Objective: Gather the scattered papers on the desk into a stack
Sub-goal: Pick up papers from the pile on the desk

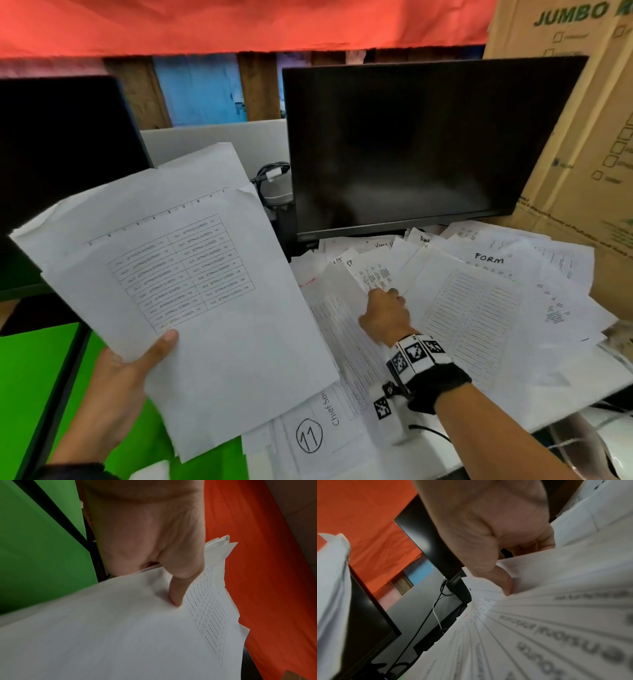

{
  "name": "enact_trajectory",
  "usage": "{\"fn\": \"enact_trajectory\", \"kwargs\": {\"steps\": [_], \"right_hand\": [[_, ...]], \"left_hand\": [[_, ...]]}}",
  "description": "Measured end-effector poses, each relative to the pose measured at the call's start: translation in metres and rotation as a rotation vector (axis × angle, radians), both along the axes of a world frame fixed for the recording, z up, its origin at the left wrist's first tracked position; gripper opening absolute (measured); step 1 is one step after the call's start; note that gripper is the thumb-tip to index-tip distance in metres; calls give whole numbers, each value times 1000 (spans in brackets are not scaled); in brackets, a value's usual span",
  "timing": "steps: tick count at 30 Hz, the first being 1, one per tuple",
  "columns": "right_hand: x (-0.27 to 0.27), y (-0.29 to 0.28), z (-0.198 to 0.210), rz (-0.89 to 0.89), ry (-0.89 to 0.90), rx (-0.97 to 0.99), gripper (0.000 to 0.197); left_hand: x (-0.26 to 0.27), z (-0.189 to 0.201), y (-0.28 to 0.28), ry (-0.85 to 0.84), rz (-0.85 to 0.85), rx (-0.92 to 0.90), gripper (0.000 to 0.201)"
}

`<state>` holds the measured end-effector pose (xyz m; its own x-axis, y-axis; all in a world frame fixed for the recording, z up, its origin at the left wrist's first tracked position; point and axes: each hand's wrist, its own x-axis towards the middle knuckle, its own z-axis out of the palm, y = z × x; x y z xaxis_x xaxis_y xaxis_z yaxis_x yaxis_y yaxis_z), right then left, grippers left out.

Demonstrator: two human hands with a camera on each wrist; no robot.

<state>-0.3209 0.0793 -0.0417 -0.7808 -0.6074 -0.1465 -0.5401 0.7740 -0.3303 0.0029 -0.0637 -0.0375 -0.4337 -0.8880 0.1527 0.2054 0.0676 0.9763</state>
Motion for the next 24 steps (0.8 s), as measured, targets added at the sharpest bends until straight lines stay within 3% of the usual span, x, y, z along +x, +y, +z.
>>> {"fn": "enact_trajectory", "kwargs": {"steps": [5, 7, 10, 12, 14, 16, 21, 24], "right_hand": [[4, 1, -1, 53, 57, -155, 25], [6, 3, 0, 94, 74, -247, 34], [7, 4, 9, 109, -75, -417, 52], [4, 6, 18, 128, -189, -507, 42], [3, 8, 31, 211, -248, -582, 18], [5, 11, 45, 292, -382, -697, 20], [19, 6, 68, 404, -558, -883, 30], [27, 0, 71, 416, -668, -953, 28]], "left_hand": [[4, 2, 0, -29, 41, 0, 34], [3, 3, 1, -42, 34, 11, 38], [0, 1, 4, -63, 3, 43, 42], [0, 0, 6, -68, -51, 72, 57], [-2, -2, 8, -77, -103, 88, 91], [-7, -1, 11, -63, -116, 105, 103], [-26, 7, 10, -48, -151, 149, 100], [-35, 12, 13, -45, -158, 155, 87]]}}
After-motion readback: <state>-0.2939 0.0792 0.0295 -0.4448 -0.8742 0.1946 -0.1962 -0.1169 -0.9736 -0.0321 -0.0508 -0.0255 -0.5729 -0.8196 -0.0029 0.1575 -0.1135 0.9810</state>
